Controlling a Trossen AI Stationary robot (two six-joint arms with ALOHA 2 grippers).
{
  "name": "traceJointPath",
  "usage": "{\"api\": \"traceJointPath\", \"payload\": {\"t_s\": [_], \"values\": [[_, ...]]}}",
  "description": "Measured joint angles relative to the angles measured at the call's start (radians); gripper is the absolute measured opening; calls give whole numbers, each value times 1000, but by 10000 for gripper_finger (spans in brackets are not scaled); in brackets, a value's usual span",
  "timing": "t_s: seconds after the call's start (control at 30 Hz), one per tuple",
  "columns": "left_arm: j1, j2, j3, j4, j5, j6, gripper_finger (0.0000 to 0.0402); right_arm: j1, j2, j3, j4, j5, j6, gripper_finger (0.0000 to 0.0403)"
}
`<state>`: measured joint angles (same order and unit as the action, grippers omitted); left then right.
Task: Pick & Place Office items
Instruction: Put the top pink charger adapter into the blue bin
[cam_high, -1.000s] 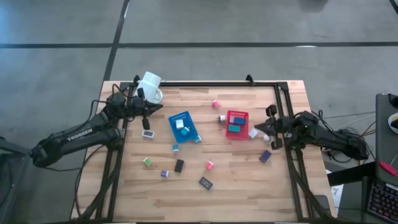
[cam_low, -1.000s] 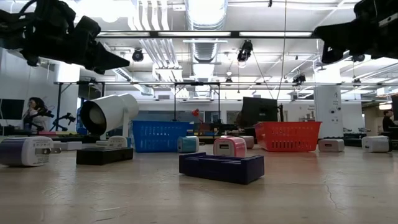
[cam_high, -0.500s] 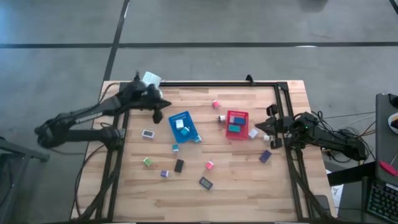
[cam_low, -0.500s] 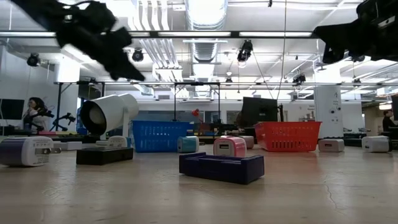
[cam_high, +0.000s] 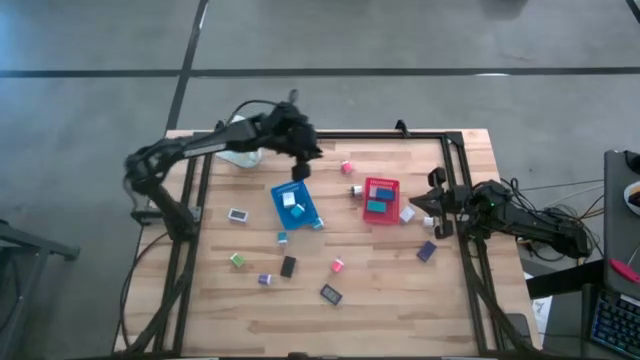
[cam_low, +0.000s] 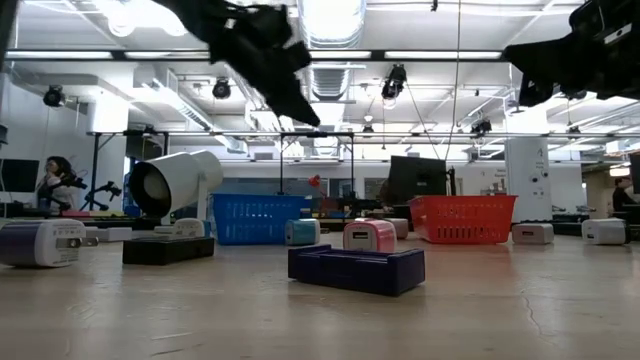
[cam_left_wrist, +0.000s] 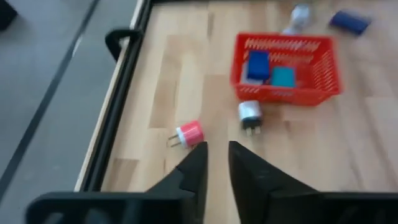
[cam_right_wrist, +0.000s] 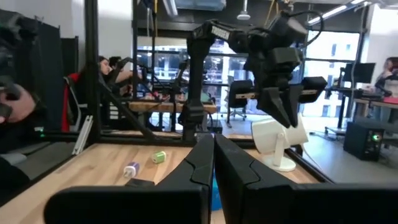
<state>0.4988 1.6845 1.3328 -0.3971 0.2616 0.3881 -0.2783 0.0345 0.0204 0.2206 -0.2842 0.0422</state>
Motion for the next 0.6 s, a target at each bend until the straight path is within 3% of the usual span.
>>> {"api": "traceJointPath", "payload": {"t_s": [0.13,0.33,0.6], "values": [[-18,166,187,-116,-79,-4,130,0,0,0,-1,0,13,8],[-29,366,360,-128,-161,-43,214,0,14,0,-8,-1,16,8],[-41,570,527,-198,-188,-78,262,0,58,0,-8,-4,3,8]]}}
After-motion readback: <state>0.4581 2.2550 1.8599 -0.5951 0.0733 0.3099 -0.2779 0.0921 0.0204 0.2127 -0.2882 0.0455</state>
